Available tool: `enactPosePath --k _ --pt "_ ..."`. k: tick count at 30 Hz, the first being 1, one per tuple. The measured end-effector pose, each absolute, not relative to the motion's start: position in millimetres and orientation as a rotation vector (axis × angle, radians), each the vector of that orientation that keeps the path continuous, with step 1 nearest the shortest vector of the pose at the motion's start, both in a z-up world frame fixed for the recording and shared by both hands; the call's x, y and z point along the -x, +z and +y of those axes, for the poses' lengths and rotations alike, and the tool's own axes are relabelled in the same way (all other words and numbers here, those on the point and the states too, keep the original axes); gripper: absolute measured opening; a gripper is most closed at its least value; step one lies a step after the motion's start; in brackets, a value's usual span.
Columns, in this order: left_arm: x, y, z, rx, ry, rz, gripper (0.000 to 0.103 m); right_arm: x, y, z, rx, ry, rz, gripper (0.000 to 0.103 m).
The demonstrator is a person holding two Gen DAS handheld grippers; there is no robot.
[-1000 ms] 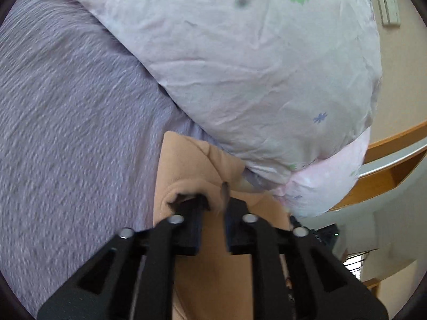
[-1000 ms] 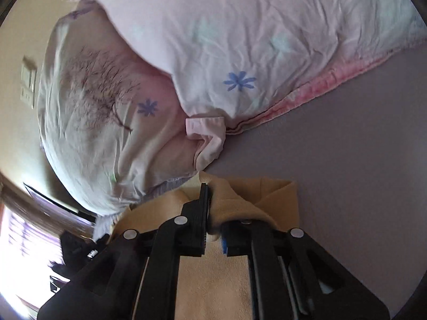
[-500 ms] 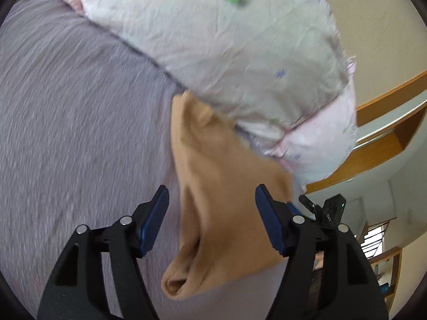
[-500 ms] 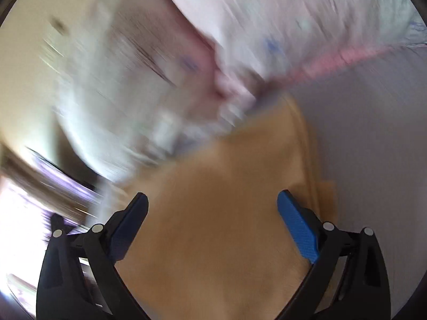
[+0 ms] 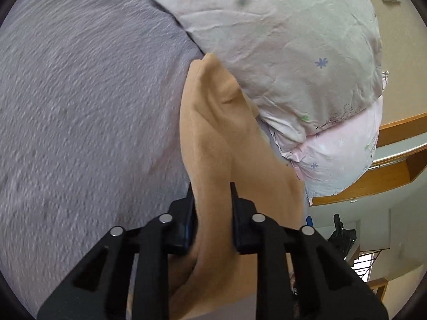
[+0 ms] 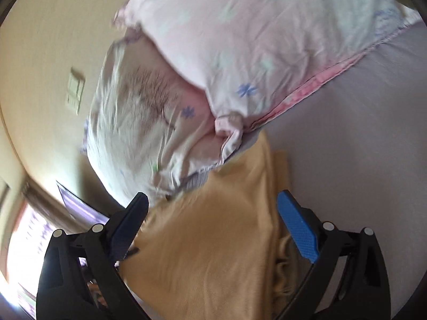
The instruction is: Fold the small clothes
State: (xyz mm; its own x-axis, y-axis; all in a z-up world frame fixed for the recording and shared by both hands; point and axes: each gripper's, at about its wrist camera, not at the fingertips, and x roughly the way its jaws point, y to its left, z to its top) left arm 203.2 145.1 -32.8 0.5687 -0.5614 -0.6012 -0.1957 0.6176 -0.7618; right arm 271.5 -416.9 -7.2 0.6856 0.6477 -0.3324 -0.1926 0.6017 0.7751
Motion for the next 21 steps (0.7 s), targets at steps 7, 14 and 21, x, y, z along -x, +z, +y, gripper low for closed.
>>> enactPosePath --k 7,14,21 --pt "-205 59 73 0.800 -0.400 0.853 0.020 -270 5 -433 -0.767 0.460 0.551 0.099" --pt "-254 60 -111 0.744 -0.768 1.008 0.038 -269 -2 -449 -0.727 0.364 0.577 0.099" --pt "-242 65 -72 0.795 -0.838 0.873 0.043 -276 -10 -444 -0.706 0.385 0.683 0.099"
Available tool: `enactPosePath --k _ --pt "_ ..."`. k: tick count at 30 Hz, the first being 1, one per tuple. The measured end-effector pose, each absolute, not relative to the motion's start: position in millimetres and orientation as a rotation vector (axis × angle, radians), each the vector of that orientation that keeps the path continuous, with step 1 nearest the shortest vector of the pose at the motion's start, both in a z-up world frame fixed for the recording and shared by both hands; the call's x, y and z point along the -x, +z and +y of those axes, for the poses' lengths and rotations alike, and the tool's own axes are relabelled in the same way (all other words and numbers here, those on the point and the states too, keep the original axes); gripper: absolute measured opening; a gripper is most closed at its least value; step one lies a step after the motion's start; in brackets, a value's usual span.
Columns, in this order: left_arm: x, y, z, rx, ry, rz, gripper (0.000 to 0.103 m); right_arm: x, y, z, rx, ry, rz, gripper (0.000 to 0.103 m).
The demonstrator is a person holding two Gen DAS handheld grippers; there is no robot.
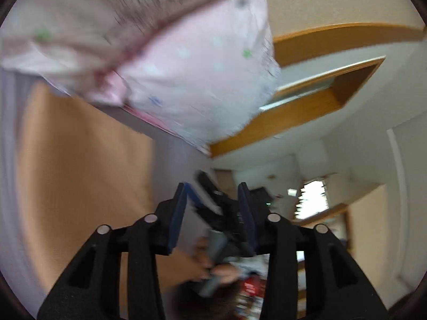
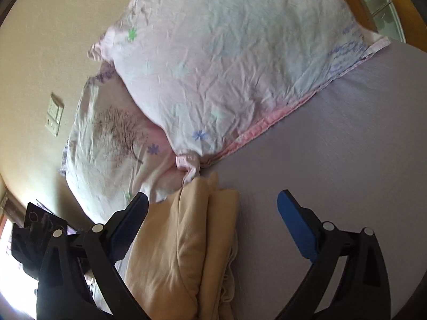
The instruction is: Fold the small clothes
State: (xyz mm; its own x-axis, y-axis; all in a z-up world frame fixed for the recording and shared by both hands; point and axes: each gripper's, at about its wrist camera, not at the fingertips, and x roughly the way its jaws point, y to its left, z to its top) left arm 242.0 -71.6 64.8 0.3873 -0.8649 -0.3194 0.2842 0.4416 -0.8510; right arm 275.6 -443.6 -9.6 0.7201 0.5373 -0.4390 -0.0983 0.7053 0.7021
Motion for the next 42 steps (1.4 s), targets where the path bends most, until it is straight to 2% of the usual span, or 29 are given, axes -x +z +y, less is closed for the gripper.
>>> enactPosePath --k 7,9,11,13,14,16,18,20,22,25,27,29,31,33,34,35,39,40,41,42 --pt "-228 22 -1 0.636 -0.528 0.991 0.057 -294 -38 -408 -0.674 0.519 0.912 0.099" --pt "-225 8 2 0.627 -0.530 1.027 0.061 -295 -41 -398 -0.637 0.531 0.933 0.094" --pt "-223 -1 -6 0.601 -0.549 1.063 0.065 -296 -45 -392 -0.622 0.549 0.958 0.083" --pt "-223 -11 -17 0.576 -0.552 1.094 0.067 -295 -45 -388 -0.601 0.552 0.956 0.077" --pt "-222 -17 -26 0.566 -0.551 1.115 0.068 -295 -46 -385 -0.596 0.562 0.961 0.067" --pt "-222 -24 -34 0.565 -0.564 1.096 0.071 -294 -47 -382 -0.574 0.556 0.965 0.054" --pt "-216 -20 -40 0.527 -0.574 1.079 0.068 -293 -48 -377 -0.559 0.579 0.960 0.041" --pt "-214 -19 -47 0.493 -0.562 1.076 0.042 -288 -42 -371 -0.521 0.581 0.924 0.038" --pt "-208 -12 -38 0.494 -0.595 1.053 0.033 -282 -36 -366 -0.538 0.627 0.876 0.036" --pt "-188 2 -12 0.500 -0.592 0.997 0.032 -276 -32 -347 -0.570 0.756 0.865 0.034" --pt "-168 12 13 0.438 -0.534 0.943 0.036 -274 -35 -318 -0.490 0.774 0.914 0.036" --pt "-154 11 38 0.375 -0.427 0.935 0.040 -274 -37 -296 -0.384 0.720 0.964 0.048" --pt "-138 15 60 0.341 -0.325 0.890 0.040 -270 -25 -306 -0.383 0.647 0.897 0.054" --pt "-124 23 72 0.356 -0.326 0.848 0.043 -261 -8 -327 -0.455 0.582 0.773 0.054" --pt "-118 30 71 0.362 -0.342 0.821 0.048 -259 0 -333 -0.498 0.602 0.740 0.054" --pt "-108 39 67 0.353 -0.379 0.780 0.052 -260 3 -333 -0.519 0.619 0.740 0.054" --pt "-105 48 17 0.275 -0.498 0.768 0.058 -277 -5 -301 -0.481 0.597 0.858 0.052" --pt "-104 48 9 0.261 -0.513 0.773 0.058 -283 -12 -287 -0.457 0.590 0.896 0.037" --pt "-106 44 -3 0.238 -0.525 0.785 0.058 -287 -14 -283 -0.433 0.583 0.908 0.013" --pt "-109 40 -11 0.224 -0.534 0.799 0.058 -285 -16 -281 -0.413 0.575 0.895 0.012"
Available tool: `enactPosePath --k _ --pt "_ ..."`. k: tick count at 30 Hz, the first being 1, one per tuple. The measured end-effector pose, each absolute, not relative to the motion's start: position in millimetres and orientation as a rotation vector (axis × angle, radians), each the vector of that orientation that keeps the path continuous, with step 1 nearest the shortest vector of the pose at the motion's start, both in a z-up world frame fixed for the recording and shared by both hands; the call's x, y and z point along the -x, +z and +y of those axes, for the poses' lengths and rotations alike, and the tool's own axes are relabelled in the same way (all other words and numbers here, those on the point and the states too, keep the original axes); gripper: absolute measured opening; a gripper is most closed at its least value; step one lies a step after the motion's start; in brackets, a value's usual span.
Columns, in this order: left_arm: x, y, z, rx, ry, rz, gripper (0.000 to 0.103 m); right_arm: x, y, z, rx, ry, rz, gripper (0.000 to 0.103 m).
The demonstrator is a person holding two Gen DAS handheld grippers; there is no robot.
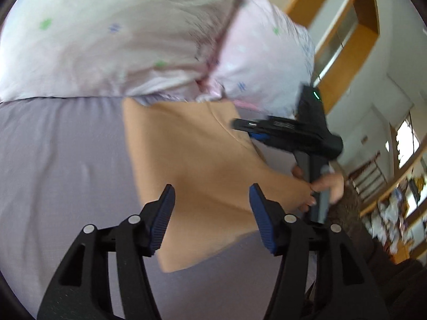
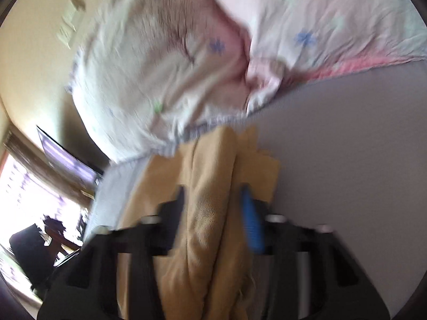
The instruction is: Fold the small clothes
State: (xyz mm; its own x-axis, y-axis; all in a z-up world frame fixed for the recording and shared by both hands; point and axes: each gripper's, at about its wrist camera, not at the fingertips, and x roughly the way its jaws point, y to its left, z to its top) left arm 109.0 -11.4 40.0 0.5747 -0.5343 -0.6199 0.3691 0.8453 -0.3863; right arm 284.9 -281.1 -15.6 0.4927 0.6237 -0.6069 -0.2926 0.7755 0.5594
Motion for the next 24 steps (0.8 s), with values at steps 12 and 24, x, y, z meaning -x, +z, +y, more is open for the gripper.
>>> enactPosePath --k 12,24 --pt "-104 27 -27 0.166 -0.578 0.820 0.064 -226 9 -333 -0.586 0.571 0.825 0.043" --pt "-88 24 -31 0.112 -0.570 0.808 0.078 -140 -15 -307 -0.444 0.590 0.895 0.007"
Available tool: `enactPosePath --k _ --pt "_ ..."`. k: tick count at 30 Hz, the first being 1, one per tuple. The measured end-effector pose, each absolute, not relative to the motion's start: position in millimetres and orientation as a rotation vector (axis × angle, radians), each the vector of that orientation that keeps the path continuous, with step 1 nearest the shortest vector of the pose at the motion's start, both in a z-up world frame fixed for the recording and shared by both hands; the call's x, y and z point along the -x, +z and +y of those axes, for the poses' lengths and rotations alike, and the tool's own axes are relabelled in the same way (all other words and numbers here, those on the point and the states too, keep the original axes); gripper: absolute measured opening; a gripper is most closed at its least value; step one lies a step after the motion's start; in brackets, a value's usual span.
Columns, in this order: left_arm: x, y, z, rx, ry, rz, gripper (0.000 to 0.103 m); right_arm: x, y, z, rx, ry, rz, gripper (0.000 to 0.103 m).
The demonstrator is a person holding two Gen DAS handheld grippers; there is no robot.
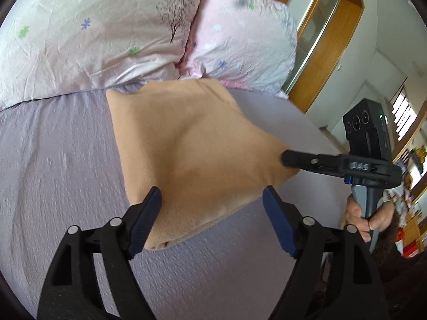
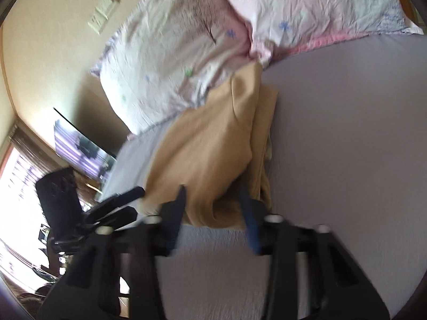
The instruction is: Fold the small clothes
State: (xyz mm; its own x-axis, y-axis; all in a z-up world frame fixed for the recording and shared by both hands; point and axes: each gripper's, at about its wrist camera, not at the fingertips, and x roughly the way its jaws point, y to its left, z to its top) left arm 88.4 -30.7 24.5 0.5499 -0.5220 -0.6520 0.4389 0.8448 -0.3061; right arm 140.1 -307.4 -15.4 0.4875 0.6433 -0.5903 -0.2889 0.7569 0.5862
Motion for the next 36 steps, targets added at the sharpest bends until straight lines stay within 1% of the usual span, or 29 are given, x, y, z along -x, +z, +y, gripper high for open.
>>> enactPosePath --k 2,4,7,9,10,11,12,13,15,21,28,36 --pt "-88 18 -33 0.102 -0.558 0.833 0.078 -136 -27 -311 -0.442 0.521 0.926 0.007" --pt "-85 16 -33 0.108 -0.555 0.844 0.078 -133 -41 -318 -0.509 0.513 0.960 0.006" --pt "-76 18 -27 0.135 -0.549 0.847 0.079 -126 -34 -316 -0.473 0.512 0.921 0.007" --pt "-66 23 -20 0.163 -0.518 0.835 0.087 -116 -21 -313 -0.419 0.486 0.870 0.017" --pt "-62 24 -16 0.164 -0.479 0.830 0.095 -108 -13 -312 -0.381 0.464 0.837 0.048" --pt "-55 26 -12 0.150 -0.407 0.824 0.100 -102 -7 -311 -0.351 0.439 0.816 0.092" --pt "-50 26 -10 0.131 -0.349 0.819 0.101 -96 -2 -310 -0.320 0.409 0.792 0.102" --pt "-44 26 -8 0.098 -0.270 0.825 0.101 -86 4 -307 -0.278 0.390 0.754 0.102" --pt "-42 22 -9 0.069 -0.201 0.853 0.101 -75 9 -296 -0.187 0.369 0.735 0.102" --pt "-54 0 -14 0.034 -0.114 0.961 0.101 -76 -12 -256 0.103 0.173 0.816 0.102" --pt "-61 -15 -25 -0.026 -0.084 1.035 0.101 -78 -38 -252 0.055 0.186 0.892 0.102" --pt "-63 -20 -31 -0.065 -0.054 1.066 0.101 -82 -43 -244 0.058 0.181 0.924 0.102"
